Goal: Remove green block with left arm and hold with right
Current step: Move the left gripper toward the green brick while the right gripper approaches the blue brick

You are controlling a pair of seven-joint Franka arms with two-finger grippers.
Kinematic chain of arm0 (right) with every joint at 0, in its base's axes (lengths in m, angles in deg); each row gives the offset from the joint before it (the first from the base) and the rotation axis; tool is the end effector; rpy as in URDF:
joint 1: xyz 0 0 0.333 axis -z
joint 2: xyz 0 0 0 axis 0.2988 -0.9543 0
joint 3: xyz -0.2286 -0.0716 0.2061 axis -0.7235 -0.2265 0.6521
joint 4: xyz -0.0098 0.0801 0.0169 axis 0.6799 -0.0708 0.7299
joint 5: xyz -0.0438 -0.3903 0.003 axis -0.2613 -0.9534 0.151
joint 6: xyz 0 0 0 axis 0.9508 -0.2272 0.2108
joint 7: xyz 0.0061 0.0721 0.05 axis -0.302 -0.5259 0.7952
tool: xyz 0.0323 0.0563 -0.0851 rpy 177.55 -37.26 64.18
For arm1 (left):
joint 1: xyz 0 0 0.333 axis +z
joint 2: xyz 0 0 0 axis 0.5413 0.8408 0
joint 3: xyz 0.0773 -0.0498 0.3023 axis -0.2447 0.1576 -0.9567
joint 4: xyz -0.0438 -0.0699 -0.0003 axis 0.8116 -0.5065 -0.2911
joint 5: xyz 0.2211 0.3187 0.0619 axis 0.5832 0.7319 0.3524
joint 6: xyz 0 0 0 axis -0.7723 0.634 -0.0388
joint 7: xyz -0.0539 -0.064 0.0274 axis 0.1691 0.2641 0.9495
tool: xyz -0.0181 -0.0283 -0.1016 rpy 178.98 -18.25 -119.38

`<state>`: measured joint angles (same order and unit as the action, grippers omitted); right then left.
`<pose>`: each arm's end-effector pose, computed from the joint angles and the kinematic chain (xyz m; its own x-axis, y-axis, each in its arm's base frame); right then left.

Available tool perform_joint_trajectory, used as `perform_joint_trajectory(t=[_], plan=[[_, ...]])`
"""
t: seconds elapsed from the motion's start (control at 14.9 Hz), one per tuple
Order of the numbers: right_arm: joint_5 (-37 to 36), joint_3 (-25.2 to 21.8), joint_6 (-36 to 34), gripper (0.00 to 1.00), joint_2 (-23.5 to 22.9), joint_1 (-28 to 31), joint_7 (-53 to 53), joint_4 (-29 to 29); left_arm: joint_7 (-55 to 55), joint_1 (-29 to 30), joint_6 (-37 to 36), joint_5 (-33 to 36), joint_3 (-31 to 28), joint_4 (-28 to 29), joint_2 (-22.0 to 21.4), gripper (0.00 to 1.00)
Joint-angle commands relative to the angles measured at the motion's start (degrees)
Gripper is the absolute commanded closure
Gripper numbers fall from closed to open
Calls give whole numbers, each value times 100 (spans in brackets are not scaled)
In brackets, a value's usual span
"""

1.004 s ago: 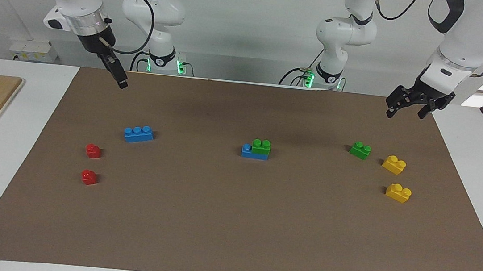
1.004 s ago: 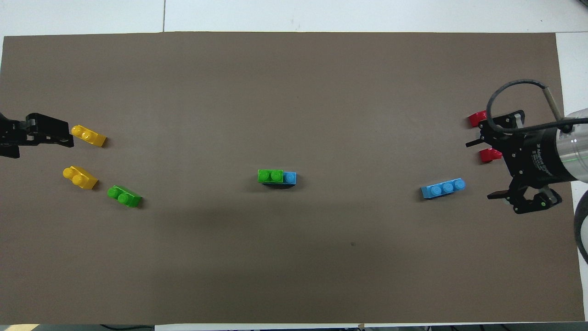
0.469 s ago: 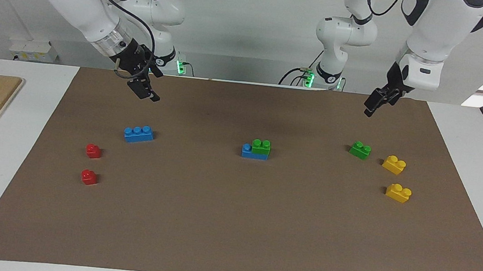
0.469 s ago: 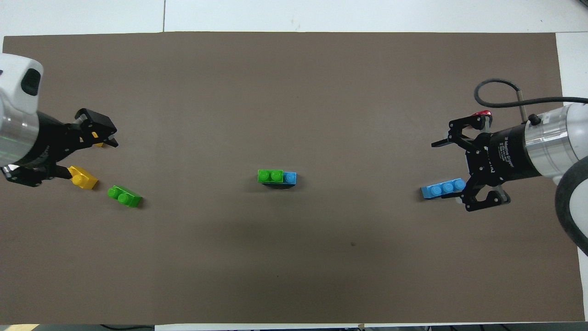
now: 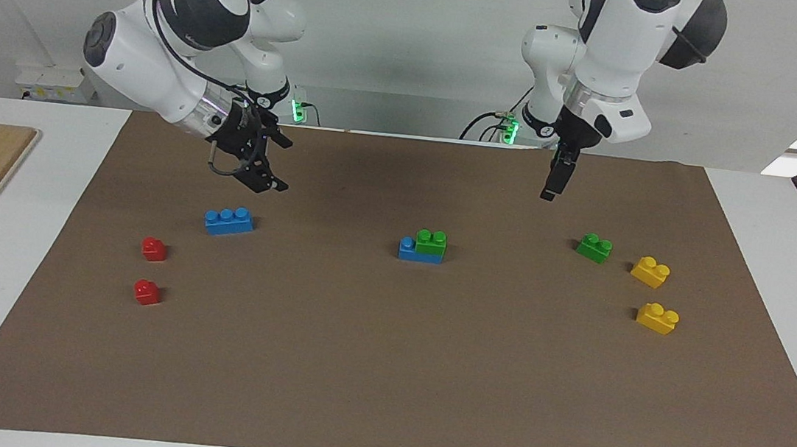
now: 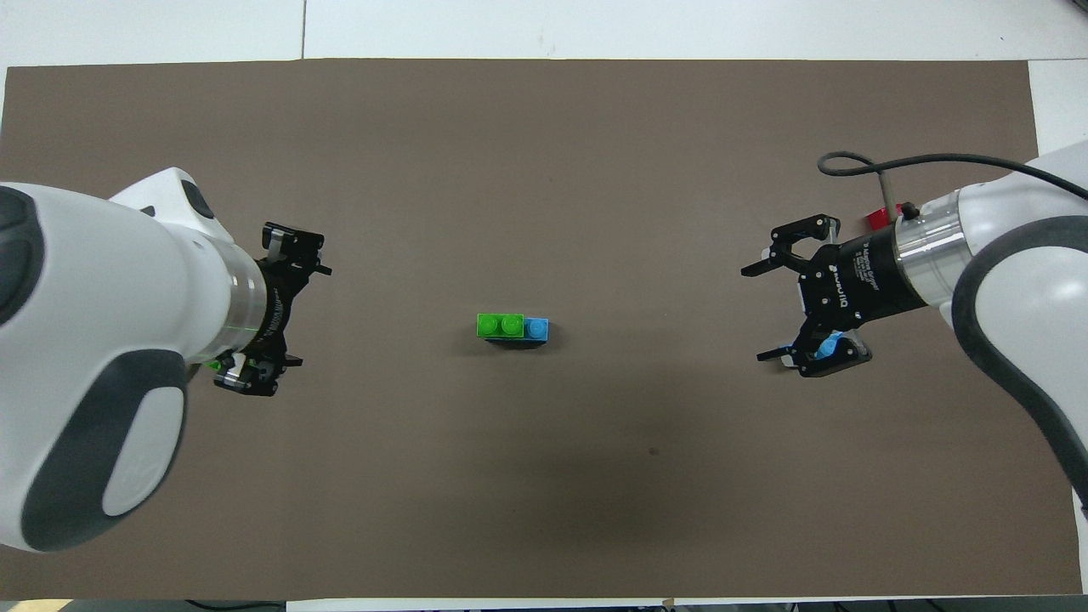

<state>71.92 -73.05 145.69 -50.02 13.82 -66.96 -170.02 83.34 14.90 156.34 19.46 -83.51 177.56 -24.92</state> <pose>0.5408 0.0992 0.4825 -0.0443 -0.8155 -0.5771 -0.9850 -0.0609 0.1617 0.4805 -0.2145 0.5649 0.3390 0.9408 -0.0084 0.9385 -0.3375 0.0722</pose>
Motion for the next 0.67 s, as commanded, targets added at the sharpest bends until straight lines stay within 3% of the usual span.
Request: perform_joint_trajectory(t=[0.0,0.13,0.6], plan=[[439,25,460,0,-288,-284,-20,-128,980,-313,523,-46,-98,442,-175,0],[712,25,1040,0,-394,-574,-29,-312,1526,-489,779,-46,-98,549,-62,0],[1117,25,2789,0,-763,-1532,-20,-918,2942,-1069,1632,-80,-89,496,966,0]])
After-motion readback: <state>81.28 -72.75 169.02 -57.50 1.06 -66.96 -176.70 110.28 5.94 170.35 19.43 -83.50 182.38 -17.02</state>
